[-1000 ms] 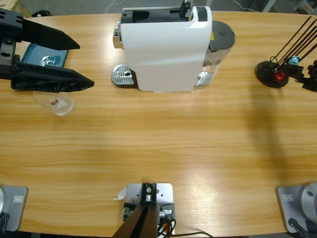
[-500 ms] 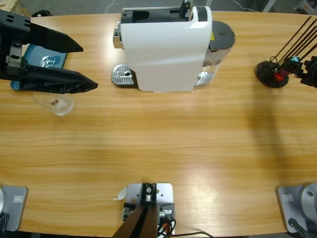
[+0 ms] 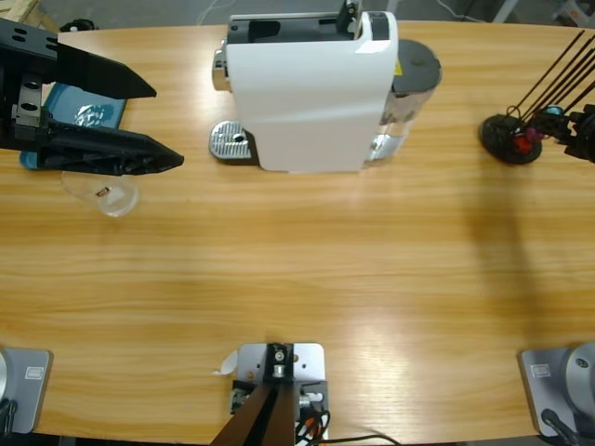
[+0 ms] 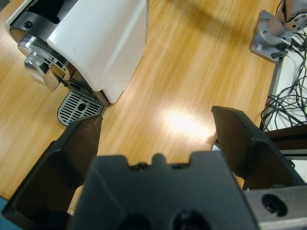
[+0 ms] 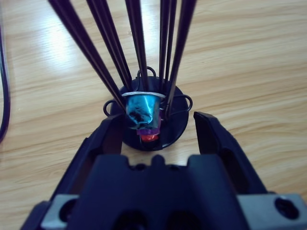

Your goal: Pour coffee

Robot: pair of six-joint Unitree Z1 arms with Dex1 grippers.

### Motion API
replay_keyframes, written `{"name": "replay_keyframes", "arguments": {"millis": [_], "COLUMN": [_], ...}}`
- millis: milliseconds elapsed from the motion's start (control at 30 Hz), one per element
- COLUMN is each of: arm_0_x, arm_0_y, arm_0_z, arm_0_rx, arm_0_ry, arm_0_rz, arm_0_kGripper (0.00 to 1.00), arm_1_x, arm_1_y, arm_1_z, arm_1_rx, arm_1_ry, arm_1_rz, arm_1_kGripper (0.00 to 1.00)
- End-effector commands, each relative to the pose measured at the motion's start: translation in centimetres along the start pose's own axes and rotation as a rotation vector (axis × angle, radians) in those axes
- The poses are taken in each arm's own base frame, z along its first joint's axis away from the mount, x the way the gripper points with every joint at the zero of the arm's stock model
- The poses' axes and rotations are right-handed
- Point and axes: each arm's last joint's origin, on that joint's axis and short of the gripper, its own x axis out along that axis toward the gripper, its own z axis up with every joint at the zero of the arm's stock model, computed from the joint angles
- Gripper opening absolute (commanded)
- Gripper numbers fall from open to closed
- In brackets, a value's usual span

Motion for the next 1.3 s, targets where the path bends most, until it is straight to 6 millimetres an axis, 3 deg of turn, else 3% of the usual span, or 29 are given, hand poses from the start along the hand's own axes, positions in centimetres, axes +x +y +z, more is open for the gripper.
{"name": "replay_keyframes", "arguments": {"millis": [33,333,467,867,933,967,1067,1133,1300], "arm_0_x": [1.6,1.7,1.8,2.0,2.1,2.1,2.2,2.2,2.2], "arm_0_y": [0.3,0.3,0.3,0.3,0.3,0.3,0.3,0.3,0.3], "arm_0_z": [-0.9,-1.2,-1.3,-1.5,-1.5,-1.6,-1.7,-1.7,-1.7], "arm_0_rx": [-0.020,-0.023,-0.026,-0.031,-0.031,-0.033,-0.034,-0.034,-0.034], "arm_0_ry": [0.070,0.076,0.083,0.092,0.093,0.096,0.098,0.099,0.099], "arm_0_rz": [-0.009,-0.011,-0.013,-0.020,-0.022,-0.023,-0.024,-0.024,-0.025], "arm_0_kGripper": [1.000,1.000,1.000,1.000,1.000,1.000,1.000,1.000,1.000], "arm_1_x": [0.5,0.9,1.0,1.0,1.0,1.0,1.0,1.0,0.8], "arm_1_y": [-0.1,0.2,0.2,0.3,0.3,0.3,0.3,0.2,0.2], "arm_1_z": [-0.4,0.0,0.1,0.6,0.6,0.6,0.7,0.8,1.0], "arm_1_rx": [-0.008,-0.007,-0.004,0.000,0.000,-0.001,-0.001,0.001,0.005], "arm_1_ry": [0.028,0.029,0.029,0.012,0.010,0.011,0.009,0.001,-0.013], "arm_1_rz": [0.015,0.027,0.024,0.022,0.021,0.018,0.014,0.006,0.011], "arm_1_kGripper": [0.296,0.301,0.410,0.392,0.334,0.236,0.213,0.017,0.010]}}
